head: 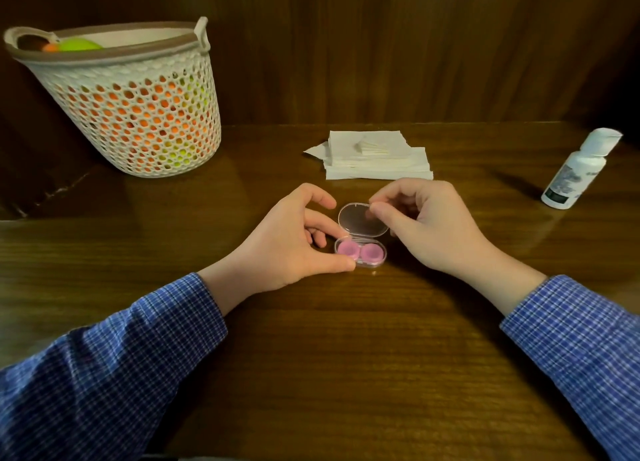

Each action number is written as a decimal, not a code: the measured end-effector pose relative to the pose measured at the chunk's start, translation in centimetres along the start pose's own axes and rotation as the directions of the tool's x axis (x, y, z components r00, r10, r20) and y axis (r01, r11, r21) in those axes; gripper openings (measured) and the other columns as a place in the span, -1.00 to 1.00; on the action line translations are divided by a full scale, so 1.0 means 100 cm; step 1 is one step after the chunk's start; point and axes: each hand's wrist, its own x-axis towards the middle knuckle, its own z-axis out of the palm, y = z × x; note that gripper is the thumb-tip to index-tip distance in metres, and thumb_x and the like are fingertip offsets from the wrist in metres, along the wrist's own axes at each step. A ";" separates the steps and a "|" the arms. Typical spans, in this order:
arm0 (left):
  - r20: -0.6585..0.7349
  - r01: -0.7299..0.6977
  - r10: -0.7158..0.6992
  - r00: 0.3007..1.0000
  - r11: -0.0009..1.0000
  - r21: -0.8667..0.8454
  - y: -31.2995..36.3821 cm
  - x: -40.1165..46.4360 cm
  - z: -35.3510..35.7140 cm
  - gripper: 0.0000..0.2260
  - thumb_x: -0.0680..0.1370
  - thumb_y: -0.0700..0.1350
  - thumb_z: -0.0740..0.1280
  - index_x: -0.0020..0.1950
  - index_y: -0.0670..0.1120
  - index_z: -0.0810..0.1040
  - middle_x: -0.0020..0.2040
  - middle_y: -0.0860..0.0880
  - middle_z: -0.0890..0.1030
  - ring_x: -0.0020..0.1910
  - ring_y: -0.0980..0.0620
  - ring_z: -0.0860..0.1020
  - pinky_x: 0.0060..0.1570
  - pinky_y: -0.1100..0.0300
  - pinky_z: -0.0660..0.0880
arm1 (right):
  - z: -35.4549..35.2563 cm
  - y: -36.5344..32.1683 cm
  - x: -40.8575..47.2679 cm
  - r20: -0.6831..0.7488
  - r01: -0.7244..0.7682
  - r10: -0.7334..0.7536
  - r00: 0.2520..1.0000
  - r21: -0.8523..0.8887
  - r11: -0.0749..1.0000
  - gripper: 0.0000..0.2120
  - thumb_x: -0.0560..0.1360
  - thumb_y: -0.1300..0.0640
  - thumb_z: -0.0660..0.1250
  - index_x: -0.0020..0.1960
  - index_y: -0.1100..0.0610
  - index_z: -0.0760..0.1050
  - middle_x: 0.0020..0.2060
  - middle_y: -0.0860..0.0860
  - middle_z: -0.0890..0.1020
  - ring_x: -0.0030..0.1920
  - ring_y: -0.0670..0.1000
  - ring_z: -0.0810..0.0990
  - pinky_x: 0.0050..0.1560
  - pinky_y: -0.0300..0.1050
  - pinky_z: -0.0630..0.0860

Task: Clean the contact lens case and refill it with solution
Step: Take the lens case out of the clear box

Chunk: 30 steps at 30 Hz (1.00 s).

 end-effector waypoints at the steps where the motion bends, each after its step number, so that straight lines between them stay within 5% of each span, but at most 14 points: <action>1: -0.013 0.002 -0.002 1.000 1.000 0.002 0.000 0.000 0.001 -0.35 0.32 0.05 0.66 0.29 0.10 0.40 -0.04 0.22 0.74 -0.10 0.16 0.67 -0.17 0.39 0.55 | 0.000 0.001 0.001 -0.001 -0.023 0.023 1.000 0.017 1.000 -0.83 0.57 0.09 0.42 -0.11 -0.19 0.62 -0.20 -0.26 0.69 -0.13 -0.30 0.63 -0.21 -0.51 0.50; 6: -0.049 0.012 -0.012 0.999 1.000 0.012 0.002 -0.001 0.003 -0.37 0.33 0.06 0.66 0.28 0.11 0.42 -0.05 0.26 0.73 -0.10 0.17 0.68 -0.20 0.41 0.55 | -0.002 0.006 0.004 0.034 -0.113 0.112 0.993 0.027 0.993 -0.84 0.59 0.11 0.41 -0.08 -0.15 0.64 -0.17 -0.19 0.72 -0.24 -0.26 0.65 -0.29 -0.45 0.52; 9: -0.065 0.013 -0.011 0.998 0.999 0.029 0.003 -0.001 0.004 -0.35 0.31 0.08 0.66 0.29 0.10 0.41 -0.06 0.26 0.73 -0.11 0.18 0.68 -0.22 0.43 0.54 | -0.003 0.006 0.002 0.019 -0.136 0.136 0.991 0.031 0.990 -0.88 0.57 0.09 0.43 0.05 -0.12 0.63 -0.11 -0.21 0.69 -0.20 -0.20 0.67 -0.16 -0.36 0.60; 13: -0.142 0.024 -0.015 0.990 0.998 0.061 0.001 -0.002 0.006 -0.30 0.30 0.09 0.67 0.32 0.09 0.40 -0.07 0.24 0.73 -0.11 0.21 0.66 -0.21 0.44 0.54 | -0.013 -0.005 -0.004 -0.105 0.020 -0.023 0.994 -0.029 0.999 -0.87 0.53 0.04 0.46 0.03 -0.16 0.61 -0.15 -0.28 0.64 -0.07 -0.22 0.60 -0.17 -0.47 0.52; 20: -0.164 0.036 -0.023 0.986 0.996 0.078 0.001 -0.002 0.007 -0.24 0.31 0.08 0.66 0.40 0.07 0.36 -0.07 0.19 0.71 -0.08 0.26 0.63 -0.17 0.43 0.55 | -0.014 -0.009 -0.015 0.196 0.134 -0.106 0.975 -0.139 0.981 -0.90 0.49 0.00 0.49 0.00 -0.14 0.65 -0.13 -0.27 0.64 -0.10 -0.17 0.61 -0.16 -0.32 0.58; 30: -0.160 0.046 -0.037 0.986 0.997 0.055 0.001 -0.002 0.007 -0.25 0.31 0.07 0.66 0.40 0.08 0.37 -0.05 0.18 0.72 -0.06 0.25 0.63 -0.18 0.43 0.55 | -0.007 -0.013 -0.016 0.256 0.179 -0.119 0.959 -0.230 0.957 -0.76 0.51 -0.04 0.46 0.17 -0.11 0.66 -0.03 -0.26 0.64 -0.07 -0.18 0.61 -0.09 -0.27 0.60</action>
